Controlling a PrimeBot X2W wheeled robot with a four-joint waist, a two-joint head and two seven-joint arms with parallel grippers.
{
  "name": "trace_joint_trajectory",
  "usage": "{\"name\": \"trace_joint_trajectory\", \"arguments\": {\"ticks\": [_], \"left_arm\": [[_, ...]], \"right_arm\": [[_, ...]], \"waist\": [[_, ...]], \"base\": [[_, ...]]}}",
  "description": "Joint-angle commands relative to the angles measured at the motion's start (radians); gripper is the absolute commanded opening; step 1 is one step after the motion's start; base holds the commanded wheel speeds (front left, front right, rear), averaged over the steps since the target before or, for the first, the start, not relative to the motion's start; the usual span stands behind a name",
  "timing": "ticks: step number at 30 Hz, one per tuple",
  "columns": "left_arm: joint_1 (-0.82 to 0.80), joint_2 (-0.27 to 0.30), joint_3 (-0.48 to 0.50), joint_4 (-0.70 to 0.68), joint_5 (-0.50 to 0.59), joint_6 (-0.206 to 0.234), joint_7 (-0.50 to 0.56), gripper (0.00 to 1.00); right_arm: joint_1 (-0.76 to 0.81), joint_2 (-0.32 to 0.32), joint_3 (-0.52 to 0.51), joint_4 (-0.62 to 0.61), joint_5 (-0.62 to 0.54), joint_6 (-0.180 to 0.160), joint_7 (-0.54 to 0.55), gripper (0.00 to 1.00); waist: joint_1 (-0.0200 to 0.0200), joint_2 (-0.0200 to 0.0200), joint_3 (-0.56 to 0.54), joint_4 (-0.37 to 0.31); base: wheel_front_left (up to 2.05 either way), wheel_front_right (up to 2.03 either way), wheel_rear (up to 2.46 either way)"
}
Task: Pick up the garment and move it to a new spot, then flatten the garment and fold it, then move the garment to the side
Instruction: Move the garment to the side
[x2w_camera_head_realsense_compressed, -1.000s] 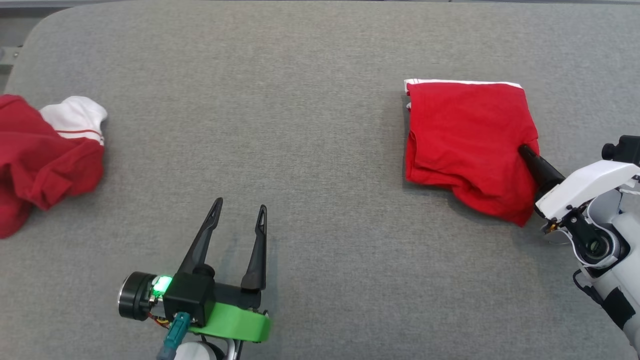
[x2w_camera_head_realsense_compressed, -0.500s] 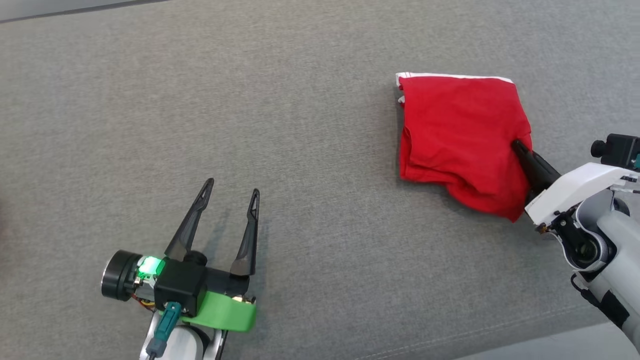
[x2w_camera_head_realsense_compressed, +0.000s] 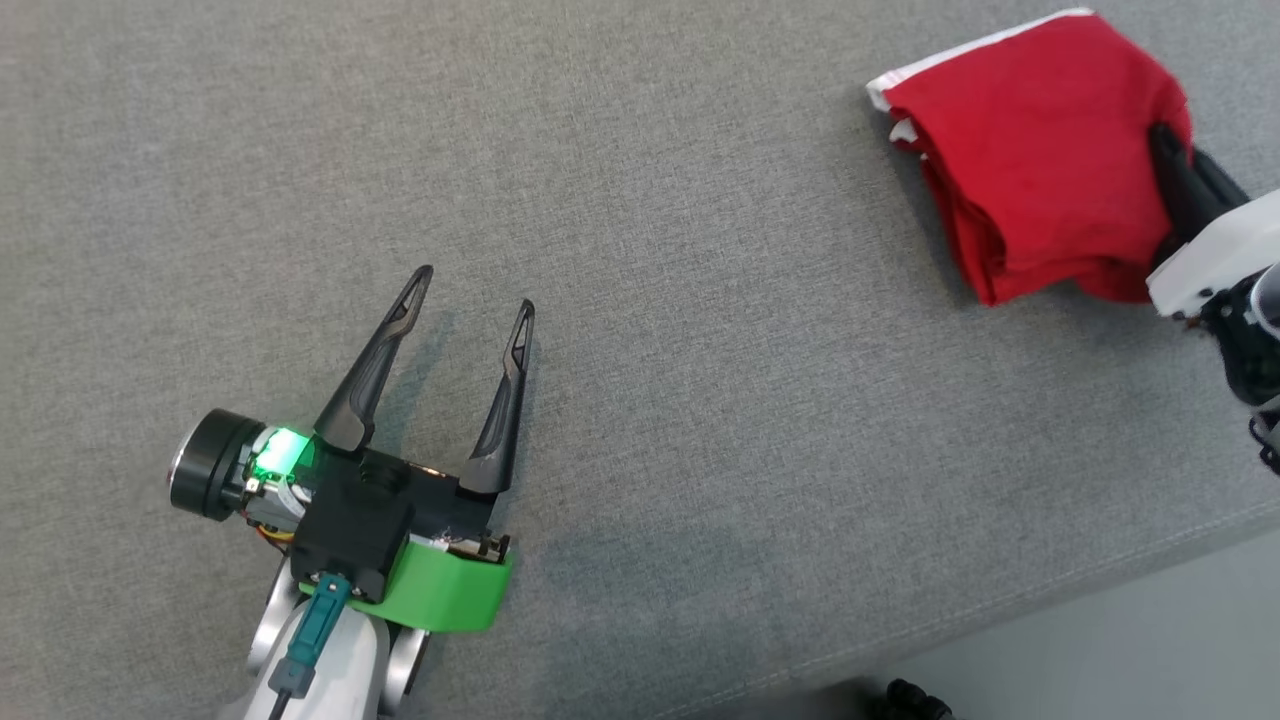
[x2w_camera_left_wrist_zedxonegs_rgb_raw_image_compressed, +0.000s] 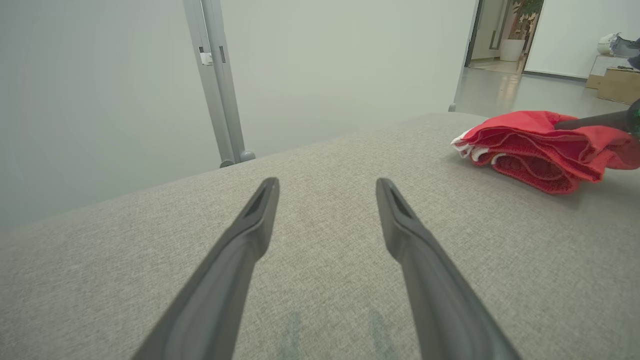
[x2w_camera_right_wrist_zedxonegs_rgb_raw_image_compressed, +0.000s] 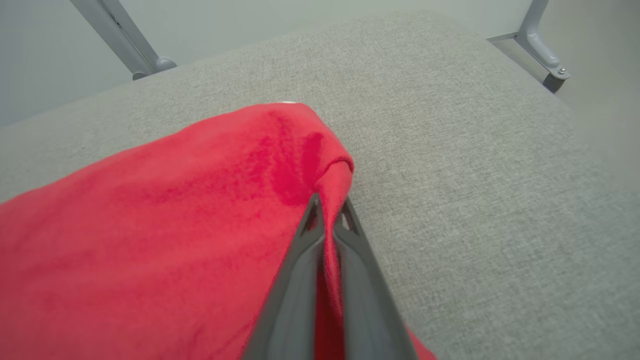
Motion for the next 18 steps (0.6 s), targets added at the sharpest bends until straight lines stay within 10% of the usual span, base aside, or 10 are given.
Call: {"name": "trace_joint_trajectory", "arguments": {"ticks": [1, 18], "left_arm": [[-0.019, 0.011, -0.002, -0.007, 0.01, -0.005, 0.001, 1.0], [-0.051, 0.062, -0.024, -0.07, 0.012, 0.003, 0.0, 1.0]], "right_arm": [[-0.02, -0.007, -0.001, 0.009, -0.009, 0.0, -0.008, 0.0], [-0.166, -0.121, -0.126, 0.182, -0.168, 0.0, -0.033, 0.0]], "waist": [[0.0, -0.0001, 0.064, -0.011], [0.0, -0.0001, 0.156, 0.022]], "base": [[0.0, 0.0, 0.0], [0.0, 0.0, 0.0]]}}
